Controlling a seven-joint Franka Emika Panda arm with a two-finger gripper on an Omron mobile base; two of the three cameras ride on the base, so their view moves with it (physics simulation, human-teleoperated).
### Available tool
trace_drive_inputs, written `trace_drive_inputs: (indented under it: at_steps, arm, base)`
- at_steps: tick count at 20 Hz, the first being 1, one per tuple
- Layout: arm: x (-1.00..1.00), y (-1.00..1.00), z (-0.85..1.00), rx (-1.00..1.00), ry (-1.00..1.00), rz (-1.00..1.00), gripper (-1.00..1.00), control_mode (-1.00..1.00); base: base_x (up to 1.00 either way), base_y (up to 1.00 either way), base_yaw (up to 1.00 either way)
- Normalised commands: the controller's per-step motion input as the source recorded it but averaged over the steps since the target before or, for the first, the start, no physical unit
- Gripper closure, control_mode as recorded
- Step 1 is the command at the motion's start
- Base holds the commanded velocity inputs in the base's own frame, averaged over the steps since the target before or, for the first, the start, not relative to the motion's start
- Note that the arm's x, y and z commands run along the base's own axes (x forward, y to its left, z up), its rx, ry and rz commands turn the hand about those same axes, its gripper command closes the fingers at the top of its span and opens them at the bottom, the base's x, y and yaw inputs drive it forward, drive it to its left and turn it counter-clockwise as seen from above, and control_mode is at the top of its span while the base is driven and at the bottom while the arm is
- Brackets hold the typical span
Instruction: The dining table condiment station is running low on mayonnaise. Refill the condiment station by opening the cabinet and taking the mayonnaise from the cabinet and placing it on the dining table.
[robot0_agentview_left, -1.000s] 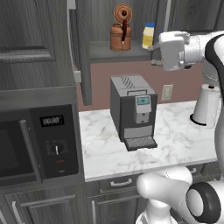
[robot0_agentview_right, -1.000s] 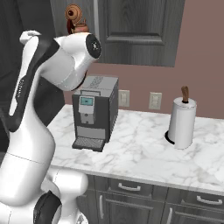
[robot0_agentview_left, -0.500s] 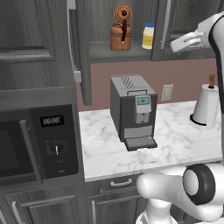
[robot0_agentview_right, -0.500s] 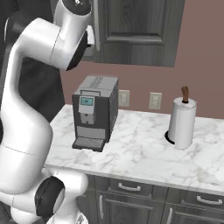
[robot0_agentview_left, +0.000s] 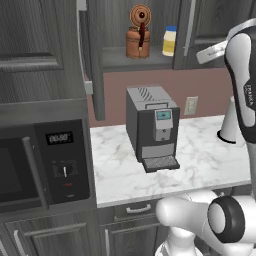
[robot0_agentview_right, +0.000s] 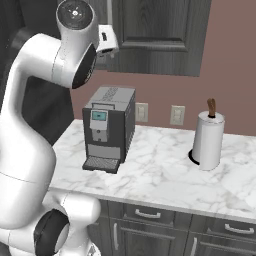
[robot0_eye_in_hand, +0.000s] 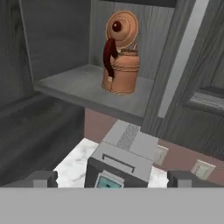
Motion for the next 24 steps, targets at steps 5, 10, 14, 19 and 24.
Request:
trace_drive_inputs:
  at_steps: [5, 10, 14, 19, 24]
  arm:
    - [0.54, 0.00, 0.08, 0.00, -0.10, -0.28, -1.00, -1.00]
    - [0.82, 0.00, 0.02, 0.01, -0.06, -0.33, -1.00, -1.00]
    - [0.74, -0.02, 0.09, 0.02, 0.00, -0.13, -1.00, -1.00]
    - [0.80, -0.14, 0.00, 0.06, 0.01, -0.10, -1.00, -1.00]
    - [0.74, -0.09, 0.00, 0.09, 0.00, -0.07, -1.00, -1.00]
  base:
    - [0.00, 0.00, 0.00]
    - [0.00, 0.00, 0.00]
    - [0.00, 0.00, 0.00]
    - [0.00, 0.00, 0.00]
    - [0.00, 0.00, 0.00]
